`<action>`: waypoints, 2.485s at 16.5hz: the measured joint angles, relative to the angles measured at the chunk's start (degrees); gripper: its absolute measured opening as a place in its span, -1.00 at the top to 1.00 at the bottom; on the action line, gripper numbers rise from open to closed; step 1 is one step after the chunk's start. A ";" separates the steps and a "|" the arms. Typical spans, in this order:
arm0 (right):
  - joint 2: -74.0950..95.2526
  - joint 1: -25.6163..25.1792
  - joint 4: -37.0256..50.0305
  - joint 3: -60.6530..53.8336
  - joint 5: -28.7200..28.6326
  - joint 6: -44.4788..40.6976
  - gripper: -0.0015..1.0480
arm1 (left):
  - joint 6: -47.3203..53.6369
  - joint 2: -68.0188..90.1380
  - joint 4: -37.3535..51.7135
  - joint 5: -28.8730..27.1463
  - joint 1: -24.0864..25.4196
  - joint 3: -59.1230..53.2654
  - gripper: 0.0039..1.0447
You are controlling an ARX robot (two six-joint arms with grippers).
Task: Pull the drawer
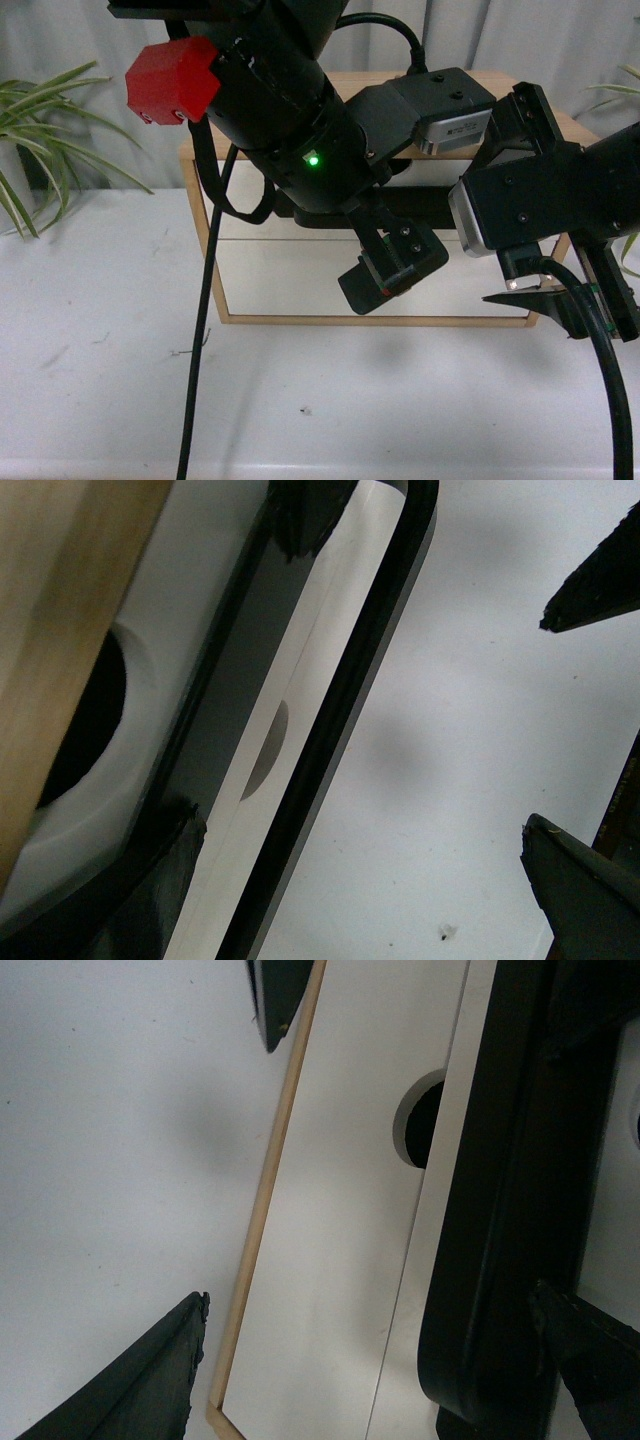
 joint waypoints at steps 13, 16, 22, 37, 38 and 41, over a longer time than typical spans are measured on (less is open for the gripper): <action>3.06 0.72 1.88 -1.31 0.57 1.25 -0.88 | 0.92 2.69 1.57 -0.66 -1.79 0.33 -0.88; 2.21 0.72 2.08 -2.43 0.72 1.53 -0.88 | 1.11 2.47 2.36 0.46 -1.88 -0.50 -0.88; -2.36 0.74 -0.33 -6.78 0.72 4.52 -0.88 | 0.66 -0.24 4.63 2.36 -2.93 -6.38 -0.88; -19.50 4.55 -5.18 -23.56 -0.20 7.78 -0.88 | -3.08 -16.02 11.78 5.42 -7.34 -27.54 -0.87; -20.11 4.96 -5.09 -24.48 -0.04 8.81 -0.88 | -3.34 -16.79 12.90 5.31 -7.63 -29.07 -0.87; -20.06 4.92 -3.43 -24.83 0.22 8.76 -0.88 | -4.70 -17.03 13.49 5.14 -7.82 -29.29 -0.87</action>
